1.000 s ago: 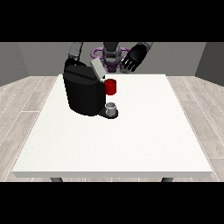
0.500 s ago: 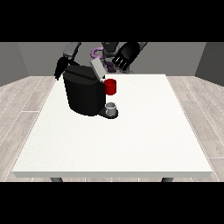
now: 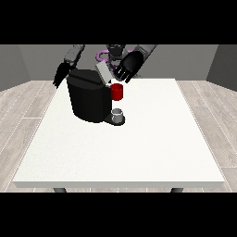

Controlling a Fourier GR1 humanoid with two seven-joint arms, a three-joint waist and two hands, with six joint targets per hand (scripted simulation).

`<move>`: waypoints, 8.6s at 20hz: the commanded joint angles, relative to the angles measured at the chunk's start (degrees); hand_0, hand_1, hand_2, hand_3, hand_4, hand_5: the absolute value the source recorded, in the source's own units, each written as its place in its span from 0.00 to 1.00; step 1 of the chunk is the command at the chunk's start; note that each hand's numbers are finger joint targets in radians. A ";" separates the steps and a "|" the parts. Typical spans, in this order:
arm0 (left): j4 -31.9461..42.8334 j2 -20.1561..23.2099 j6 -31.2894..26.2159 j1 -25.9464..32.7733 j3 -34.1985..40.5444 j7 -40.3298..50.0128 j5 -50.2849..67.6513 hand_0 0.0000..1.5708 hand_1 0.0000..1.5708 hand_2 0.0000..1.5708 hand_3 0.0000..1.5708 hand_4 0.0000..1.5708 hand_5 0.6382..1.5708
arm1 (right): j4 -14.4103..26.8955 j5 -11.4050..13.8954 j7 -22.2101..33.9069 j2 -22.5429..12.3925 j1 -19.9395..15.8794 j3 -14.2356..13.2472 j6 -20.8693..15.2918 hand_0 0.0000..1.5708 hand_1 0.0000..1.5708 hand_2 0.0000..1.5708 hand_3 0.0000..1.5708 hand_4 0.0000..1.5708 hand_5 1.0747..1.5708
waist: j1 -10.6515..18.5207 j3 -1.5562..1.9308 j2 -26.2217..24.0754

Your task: Insert the coffee pod into the coffee machine and close the lid

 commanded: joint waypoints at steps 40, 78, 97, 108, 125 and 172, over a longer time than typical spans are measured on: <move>1.28 -0.09 8.82 -1.43 -5.01 -6.01 -8.87 0.75 0.75 0.76 0.68 0.00 1.00 | 1.48 -0.09 -2.97 -0.58 -1.54 -1.83 -1.02 0.00 0.00 0.00 0.00 0.00 1.00 | -0.83 0.01 5.01; 4.11 6.82 14.40 -4.80 -1.73 -12.95 -12.38 0.00 0.00 0.33 0.28 0.00 1.00 | -0.48 2.29 0.21 0.12 -3.19 0.20 -1.95 0.00 0.00 0.00 0.00 0.11 1.00 | -2.80 0.01 7.90; 1.58 -13.82 12.51 15.38 7.75 -14.91 4.52 0.00 0.00 0.00 0.00 0.13 1.00 | 6.94 -1.35 -4.49 0.62 12.89 -4.09 -1.36 0.00 0.00 0.00 0.00 0.00 1.00 | 12.63 -0.16 -15.11; 4.90 -22.87 6.71 33.12 16.12 -16.35 17.37 0.00 0.00 0.00 0.00 0.25 1.00 | 0.82 -4.93 -2.02 1.13 14.12 -1.95 4.68 0.00 0.00 0.00 0.00 0.00 1.00 | 20.78 -0.06 -31.12; -13.31 -25.24 5.65 42.35 6.43 -11.18 26.63 0.00 0.00 0.00 0.00 0.25 1.00 | 5.81 -8.84 1.33 -7.63 0.02 -9.50 8.85 0.00 0.00 0.00 0.00 0.11 1.00 | 29.18 0.02 -24.29; -41.60 -20.99 11.21 53.91 0.22 -2.83 34.12 0.00 0.00 0.00 0.00 0.23 1.00 | 16.18 -5.71 5.11 -3.53 -28.41 -1.36 9.60 0.00 0.00 0.00 0.00 0.00 1.00 | 29.07 -0.03 -7.45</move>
